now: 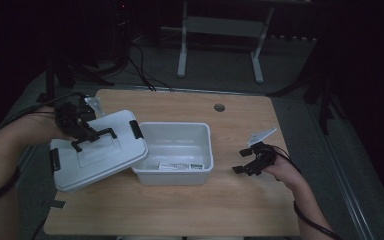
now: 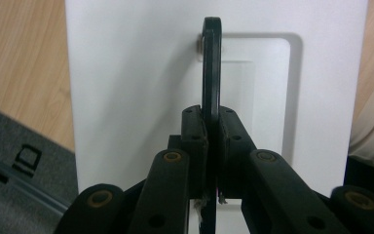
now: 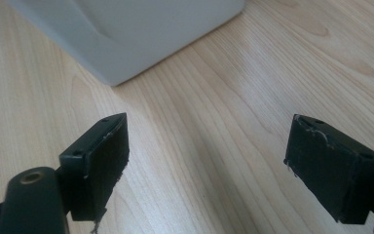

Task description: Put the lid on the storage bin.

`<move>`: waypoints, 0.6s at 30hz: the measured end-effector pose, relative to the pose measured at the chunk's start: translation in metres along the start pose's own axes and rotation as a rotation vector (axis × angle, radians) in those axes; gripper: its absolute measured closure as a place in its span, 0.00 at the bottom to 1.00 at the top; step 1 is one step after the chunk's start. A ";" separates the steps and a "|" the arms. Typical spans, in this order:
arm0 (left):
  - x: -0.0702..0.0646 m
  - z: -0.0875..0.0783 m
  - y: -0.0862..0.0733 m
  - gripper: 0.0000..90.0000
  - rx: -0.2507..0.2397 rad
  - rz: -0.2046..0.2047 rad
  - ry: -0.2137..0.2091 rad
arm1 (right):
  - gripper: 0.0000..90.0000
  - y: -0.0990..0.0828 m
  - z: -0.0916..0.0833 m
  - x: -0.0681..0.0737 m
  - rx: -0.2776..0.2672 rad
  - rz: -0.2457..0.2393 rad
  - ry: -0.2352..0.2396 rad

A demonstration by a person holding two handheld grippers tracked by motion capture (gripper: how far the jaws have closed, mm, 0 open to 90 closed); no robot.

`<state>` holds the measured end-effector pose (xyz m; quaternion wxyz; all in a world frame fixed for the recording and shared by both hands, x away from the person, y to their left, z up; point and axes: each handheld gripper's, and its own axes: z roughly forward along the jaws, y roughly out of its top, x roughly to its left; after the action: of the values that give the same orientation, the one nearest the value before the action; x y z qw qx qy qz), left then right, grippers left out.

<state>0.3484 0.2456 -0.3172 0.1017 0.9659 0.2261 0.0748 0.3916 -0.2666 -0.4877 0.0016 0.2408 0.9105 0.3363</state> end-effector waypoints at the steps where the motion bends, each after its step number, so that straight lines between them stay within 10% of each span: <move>1: -0.001 0.000 0.003 0.93 -0.003 0.002 -0.005 | 0.18 -0.001 0.000 -0.001 0.000 -0.001 -0.002; 18: -0.008 0.015 0.068 0.93 -0.017 0.126 -0.034 | 0.18 -0.011 -0.006 0.000 -0.026 0.009 -0.006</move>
<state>0.3727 0.1793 -0.3170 0.1087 0.9785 0.1623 0.0663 0.3861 -0.2778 -0.4893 0.0059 0.2460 0.9048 0.3476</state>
